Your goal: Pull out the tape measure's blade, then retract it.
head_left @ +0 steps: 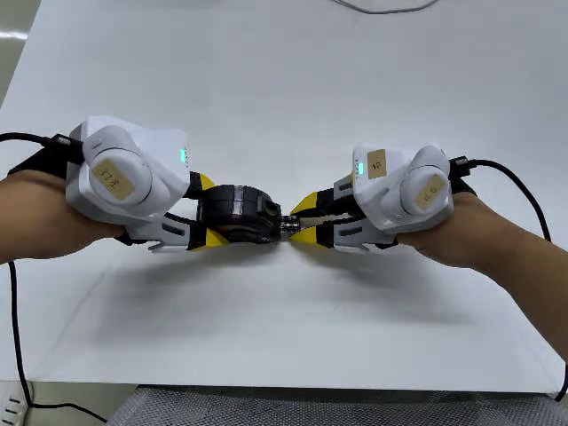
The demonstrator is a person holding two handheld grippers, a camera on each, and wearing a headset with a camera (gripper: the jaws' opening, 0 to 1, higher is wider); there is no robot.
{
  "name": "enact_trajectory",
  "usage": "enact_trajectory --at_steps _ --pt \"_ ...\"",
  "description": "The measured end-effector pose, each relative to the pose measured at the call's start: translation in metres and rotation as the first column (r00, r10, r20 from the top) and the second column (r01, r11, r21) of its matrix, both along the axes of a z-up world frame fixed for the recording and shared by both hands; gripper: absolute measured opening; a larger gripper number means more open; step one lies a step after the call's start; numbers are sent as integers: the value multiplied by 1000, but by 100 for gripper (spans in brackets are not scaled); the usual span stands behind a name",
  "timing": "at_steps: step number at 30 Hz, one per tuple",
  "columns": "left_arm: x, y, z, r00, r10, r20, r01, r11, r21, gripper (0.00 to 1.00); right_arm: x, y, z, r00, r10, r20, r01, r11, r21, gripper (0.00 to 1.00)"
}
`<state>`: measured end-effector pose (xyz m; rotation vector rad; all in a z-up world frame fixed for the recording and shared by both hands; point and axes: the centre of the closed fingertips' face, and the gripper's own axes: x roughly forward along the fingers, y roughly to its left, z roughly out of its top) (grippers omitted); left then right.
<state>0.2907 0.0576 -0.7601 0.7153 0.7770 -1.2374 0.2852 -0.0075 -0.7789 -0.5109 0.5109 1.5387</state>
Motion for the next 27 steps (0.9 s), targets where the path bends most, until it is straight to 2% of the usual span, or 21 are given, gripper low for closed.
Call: enact_trajectory --at_steps 27 --pt "0 -1 0 1000 7 -4 -7 1000 4 26 -2 -31 2 999 -38 1 38 999 -31 10"
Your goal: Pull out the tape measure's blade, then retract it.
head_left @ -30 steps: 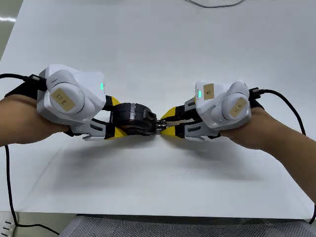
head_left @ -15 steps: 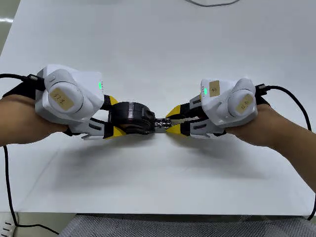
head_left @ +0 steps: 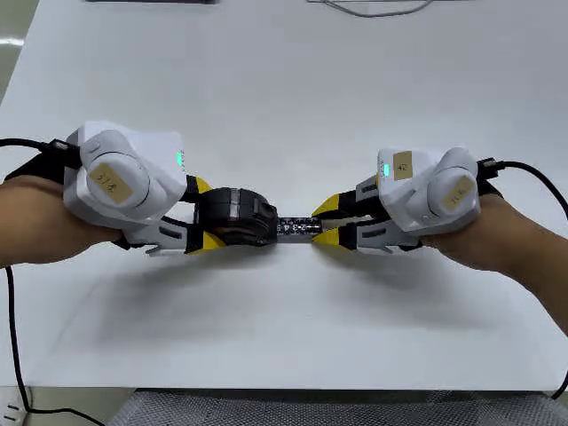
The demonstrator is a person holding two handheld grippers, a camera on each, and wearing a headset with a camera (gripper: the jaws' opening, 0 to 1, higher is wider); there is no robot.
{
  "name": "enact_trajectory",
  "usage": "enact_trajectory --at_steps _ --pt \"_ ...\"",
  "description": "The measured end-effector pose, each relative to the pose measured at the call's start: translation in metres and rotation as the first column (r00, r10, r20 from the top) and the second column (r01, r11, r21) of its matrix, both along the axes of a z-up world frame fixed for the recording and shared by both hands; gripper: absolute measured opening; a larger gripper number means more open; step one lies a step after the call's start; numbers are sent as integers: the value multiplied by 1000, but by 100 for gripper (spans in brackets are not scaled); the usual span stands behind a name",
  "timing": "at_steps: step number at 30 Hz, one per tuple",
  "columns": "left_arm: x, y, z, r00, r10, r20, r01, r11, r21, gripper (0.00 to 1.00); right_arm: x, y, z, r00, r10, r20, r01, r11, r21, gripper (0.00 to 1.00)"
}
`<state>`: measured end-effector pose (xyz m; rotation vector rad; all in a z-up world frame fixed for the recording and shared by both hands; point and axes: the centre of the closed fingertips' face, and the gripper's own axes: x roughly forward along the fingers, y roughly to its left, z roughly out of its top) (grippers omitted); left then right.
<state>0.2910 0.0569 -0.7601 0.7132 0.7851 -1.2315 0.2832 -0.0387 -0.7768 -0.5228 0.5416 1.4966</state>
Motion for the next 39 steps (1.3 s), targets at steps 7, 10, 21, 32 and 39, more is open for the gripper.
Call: enact_trajectory --at_steps 7,10,21,32,39 --pt "0 0 0 1000 0 0 0 1000 1 26 1 -8 -1 1000 -11 2 11 1000 -8 10" --pt "0 0 0 1000 1 0 -1 1000 1 26 2 -12 -1 1000 -17 1 17 1000 -9 10" --pt "0 0 0 1000 2 -1 -2 1000 3 26 2 -22 -1 1000 -20 9 20 1000 -21 10" --pt "0 0 0 1000 3 -2 -3 1000 4 26 2 -32 1 999 -31 13 31 999 -28 10" --pt "0 0 0 1000 8 -6 -8 1000 2 26 4 -40 1 999 -33 20 34 999 -34 10"
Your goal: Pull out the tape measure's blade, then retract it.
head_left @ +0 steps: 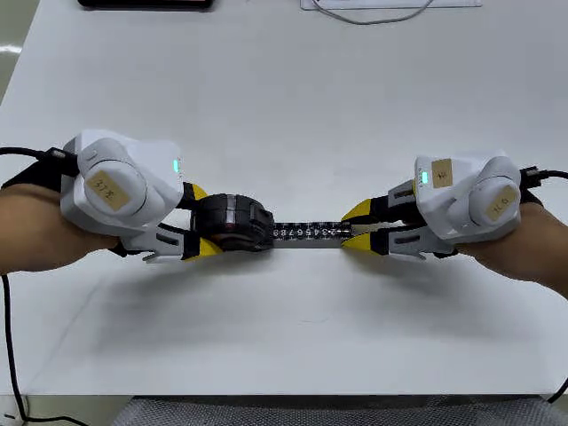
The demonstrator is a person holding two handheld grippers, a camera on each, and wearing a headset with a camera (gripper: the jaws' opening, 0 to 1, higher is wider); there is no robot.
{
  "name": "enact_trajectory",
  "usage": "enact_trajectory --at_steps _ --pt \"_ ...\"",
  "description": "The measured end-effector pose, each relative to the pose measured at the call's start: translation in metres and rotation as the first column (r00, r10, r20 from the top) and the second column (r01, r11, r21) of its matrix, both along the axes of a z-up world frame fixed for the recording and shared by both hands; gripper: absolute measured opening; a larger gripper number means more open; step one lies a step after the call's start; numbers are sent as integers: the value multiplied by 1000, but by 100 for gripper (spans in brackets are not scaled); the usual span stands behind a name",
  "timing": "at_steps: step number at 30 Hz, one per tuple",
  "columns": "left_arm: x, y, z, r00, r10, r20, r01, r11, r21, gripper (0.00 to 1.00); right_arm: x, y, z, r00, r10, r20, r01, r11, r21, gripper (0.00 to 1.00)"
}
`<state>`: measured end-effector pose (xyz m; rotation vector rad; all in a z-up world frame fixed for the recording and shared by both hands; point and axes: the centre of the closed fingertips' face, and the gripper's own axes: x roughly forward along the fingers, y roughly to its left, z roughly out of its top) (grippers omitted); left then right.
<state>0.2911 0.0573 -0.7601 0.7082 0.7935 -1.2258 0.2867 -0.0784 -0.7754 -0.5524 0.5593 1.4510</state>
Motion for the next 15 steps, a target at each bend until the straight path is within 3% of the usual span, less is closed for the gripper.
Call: enact_trajectory --at_steps 15 --pt "0 -1 0 1000 0 -1 0 1000 -1 26 -1 -14 1 1000 -5 -1 5 1000 -10 10"
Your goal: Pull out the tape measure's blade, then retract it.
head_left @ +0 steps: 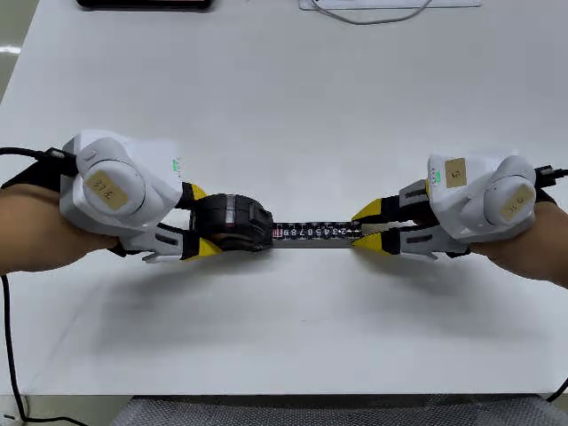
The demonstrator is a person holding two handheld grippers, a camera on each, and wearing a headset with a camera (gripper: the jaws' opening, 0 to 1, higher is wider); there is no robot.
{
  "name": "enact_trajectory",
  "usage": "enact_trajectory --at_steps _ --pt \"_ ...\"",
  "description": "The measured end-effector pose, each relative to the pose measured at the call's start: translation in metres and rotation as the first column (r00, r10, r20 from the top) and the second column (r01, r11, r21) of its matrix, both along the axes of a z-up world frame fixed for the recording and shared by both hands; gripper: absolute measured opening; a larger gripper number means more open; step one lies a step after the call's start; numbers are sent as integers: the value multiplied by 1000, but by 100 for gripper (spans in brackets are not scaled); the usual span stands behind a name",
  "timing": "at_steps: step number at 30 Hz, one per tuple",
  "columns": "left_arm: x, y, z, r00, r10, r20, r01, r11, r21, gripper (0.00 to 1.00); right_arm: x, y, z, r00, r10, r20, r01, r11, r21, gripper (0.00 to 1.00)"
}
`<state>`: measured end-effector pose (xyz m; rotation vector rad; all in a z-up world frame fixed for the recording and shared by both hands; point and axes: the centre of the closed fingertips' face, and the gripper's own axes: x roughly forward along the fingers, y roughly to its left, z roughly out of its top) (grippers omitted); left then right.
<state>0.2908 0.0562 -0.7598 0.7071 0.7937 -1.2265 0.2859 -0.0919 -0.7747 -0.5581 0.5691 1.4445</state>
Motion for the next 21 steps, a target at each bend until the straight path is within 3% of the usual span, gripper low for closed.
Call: enact_trajectory --at_steps 21 --pt "0 0 -1 1000 -4 -2 4 1000 5 26 0 -21 -1 1000 -16 1 16 999 -30 10"
